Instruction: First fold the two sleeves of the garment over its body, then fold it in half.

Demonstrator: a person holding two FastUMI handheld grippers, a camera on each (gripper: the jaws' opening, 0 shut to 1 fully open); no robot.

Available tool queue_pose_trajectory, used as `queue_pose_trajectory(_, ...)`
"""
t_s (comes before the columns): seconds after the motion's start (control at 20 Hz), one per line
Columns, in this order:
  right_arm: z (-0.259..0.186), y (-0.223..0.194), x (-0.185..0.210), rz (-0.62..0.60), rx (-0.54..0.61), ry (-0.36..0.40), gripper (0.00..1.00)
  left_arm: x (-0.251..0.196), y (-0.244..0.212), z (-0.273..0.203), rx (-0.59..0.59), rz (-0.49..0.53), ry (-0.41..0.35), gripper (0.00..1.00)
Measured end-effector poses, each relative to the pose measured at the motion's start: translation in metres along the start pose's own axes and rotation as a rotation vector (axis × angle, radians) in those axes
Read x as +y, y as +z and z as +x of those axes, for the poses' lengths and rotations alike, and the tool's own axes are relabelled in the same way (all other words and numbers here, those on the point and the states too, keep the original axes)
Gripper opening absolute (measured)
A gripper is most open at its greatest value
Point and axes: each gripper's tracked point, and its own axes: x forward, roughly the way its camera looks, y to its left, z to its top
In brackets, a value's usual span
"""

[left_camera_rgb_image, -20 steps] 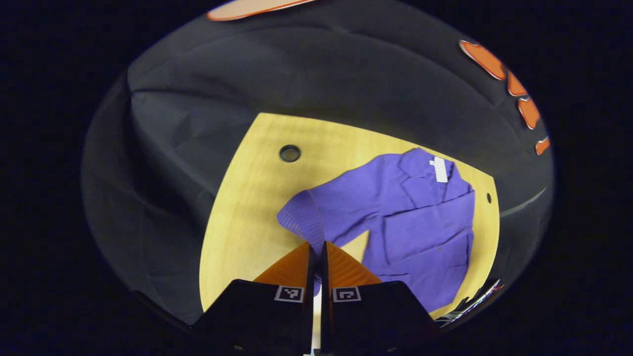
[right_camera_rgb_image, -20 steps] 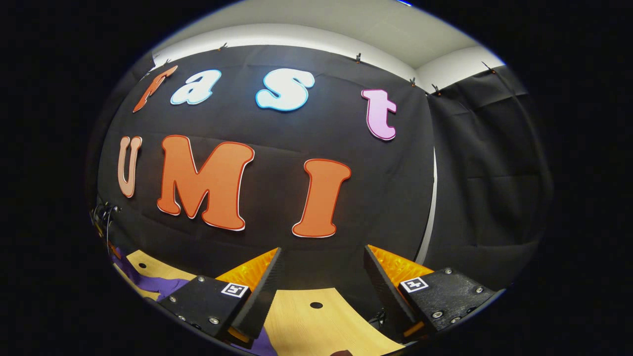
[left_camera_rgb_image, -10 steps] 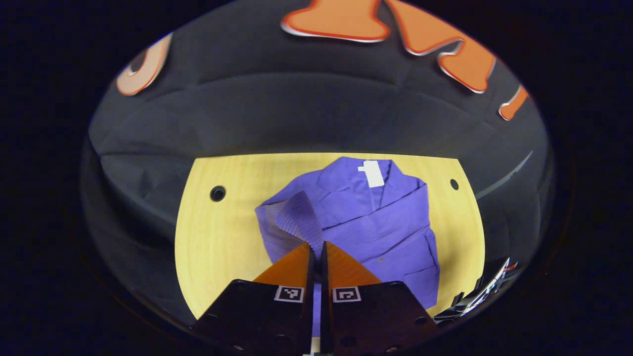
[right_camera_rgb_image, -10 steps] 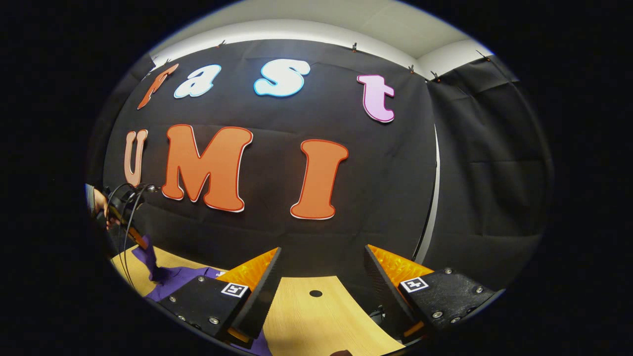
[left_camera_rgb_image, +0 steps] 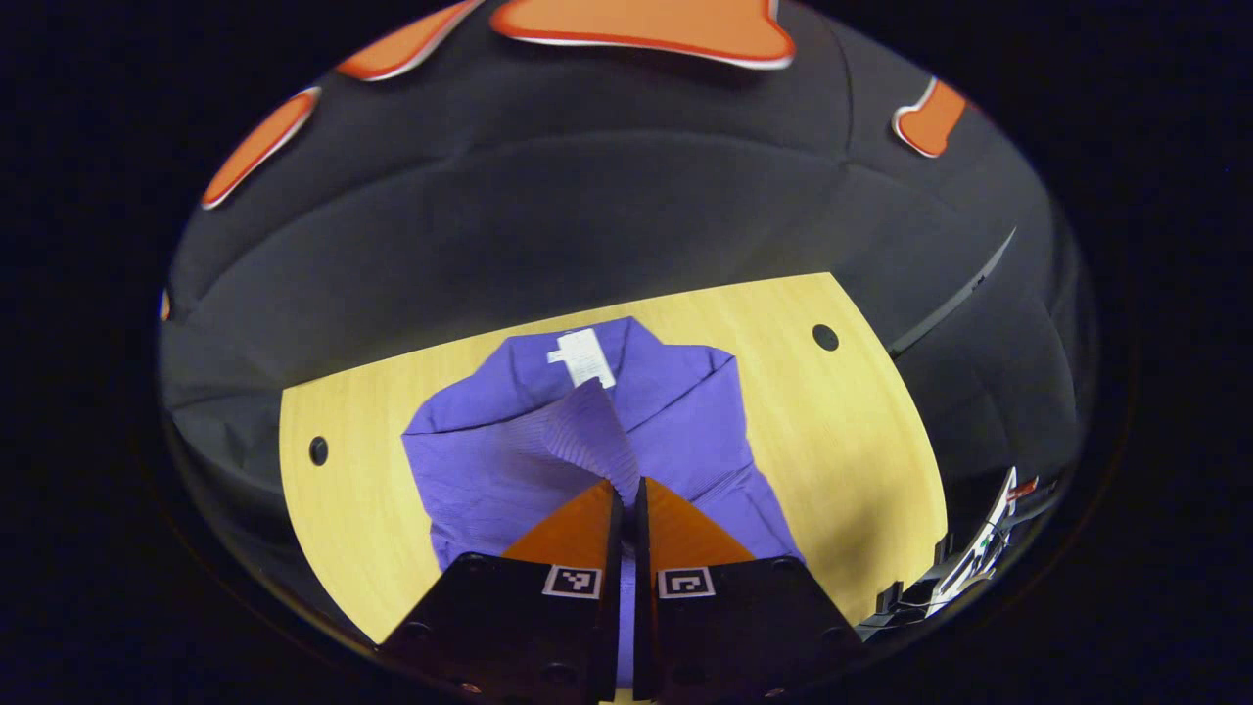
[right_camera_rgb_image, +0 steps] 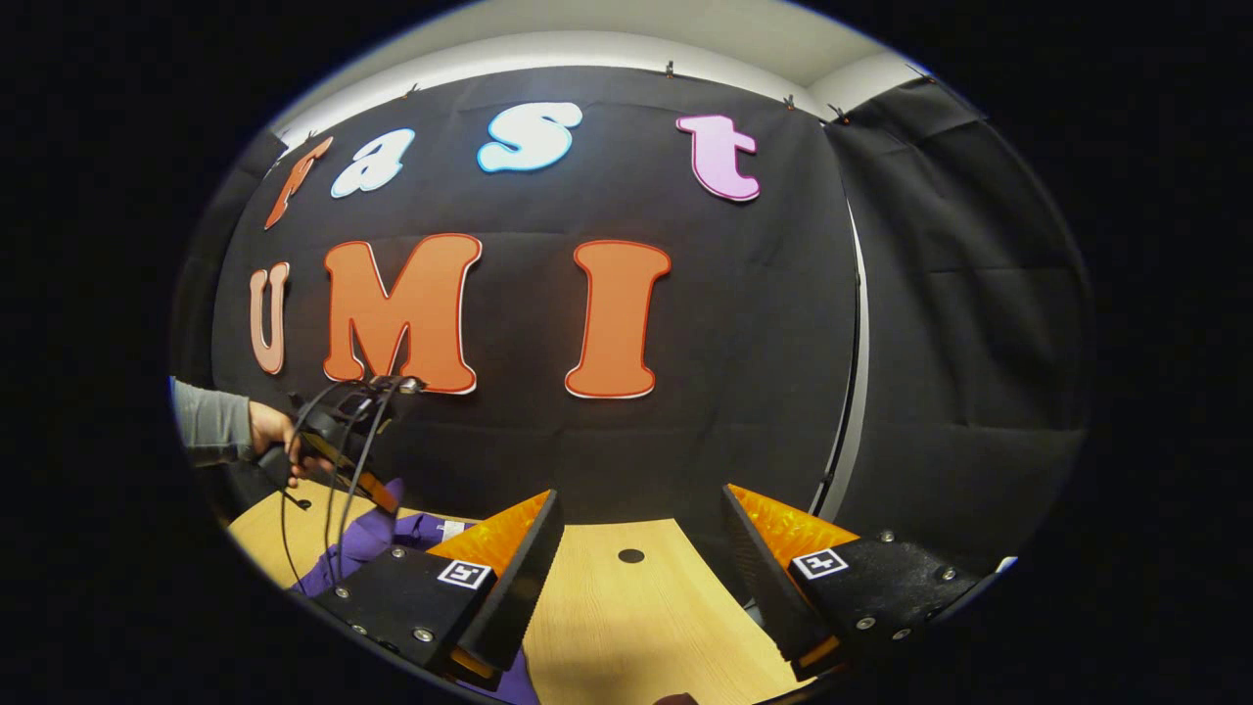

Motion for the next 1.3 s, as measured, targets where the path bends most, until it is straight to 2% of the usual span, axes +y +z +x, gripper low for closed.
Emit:
queue_pose_trajectory(0.15, 0.002, -0.014, -0.014, 0.020, 0.027, -0.004, 0.96, -0.038, 0.004, 0.033, 0.024, 0.002, -0.007, 0.09)
queue_pose_trajectory(0.25, 0.005, -0.024, -0.022, 0.039, 0.046, -0.010, 0.96, -0.061, 0.003, 0.052, 0.043, -0.002, -0.037, 0.16)
queue_pose_trajectory(0.4, 0.009, -0.040, -0.035, 0.051, 0.078, -0.029, 0.96, -0.087, 0.000, 0.076, 0.064, -0.005, -0.072, 0.19)
queue_pose_trajectory(0.6, 0.013, -0.050, -0.038, 0.070, 0.101, -0.025, 0.96, -0.102, -0.006, 0.078, 0.044, 0.006, -0.096, 0.19)
queue_pose_trajectory(0.7, 0.014, -0.058, -0.032, 0.080, 0.124, -0.004, 0.96, -0.093, -0.006, 0.061, -0.028, 0.039, -0.083, 0.22)
queue_pose_trajectory(0.75, 0.015, -0.063, -0.025, 0.082, 0.138, 0.010, 0.96, -0.087, -0.004, 0.049, -0.072, 0.045, -0.076, 0.32)
queue_pose_trajectory(0.8, 0.016, -0.067, -0.019, 0.082, 0.147, 0.027, 0.96, -0.081, -0.007, 0.034, -0.116, 0.048, -0.080, 0.37)
queue_pose_trajectory(0.85, 0.016, -0.068, -0.011, 0.078, 0.154, 0.042, 0.96, -0.073, -0.007, 0.019, -0.159, 0.046, -0.076, 0.53)
queue_pose_trajectory(0.9, 0.017, -0.071, -0.004, 0.075, 0.163, 0.058, 0.96, -0.061, -0.007, -0.001, -0.207, 0.046, -0.064, 0.58)
queue_pose_trajectory(0.95, 0.016, -0.072, 0.006, 0.073, 0.171, 0.074, 0.96, -0.047, -0.005, -0.021, -0.261, 0.045, -0.037, 0.72)
queue_pose_trajectory(1.0, 0.014, -0.072, 0.016, 0.073, 0.178, 0.090, 0.96, -0.033, -0.006, -0.040, -0.310, 0.045, -0.014, 0.75)
queue_pose_trajectory(1.05, 0.013, -0.072, 0.026, 0.074, 0.180, 0.103, 0.96, -0.023, -0.008, -0.061, -0.359, 0.042, -0.002, 0.84)
queue_pose_trajectory(1.25, 0.000, -0.063, 0.062, 0.063, 0.168, 0.116, 0.96, 0.017, -0.034, -0.134, -0.487, 0.051, 0.054, 0.92)
queue_pose_trajectory(1.3, -0.004, -0.062, 0.071, 0.054, 0.169, 0.116, 0.96, 0.026, -0.043, -0.146, -0.514, 0.055, 0.067, 0.90)
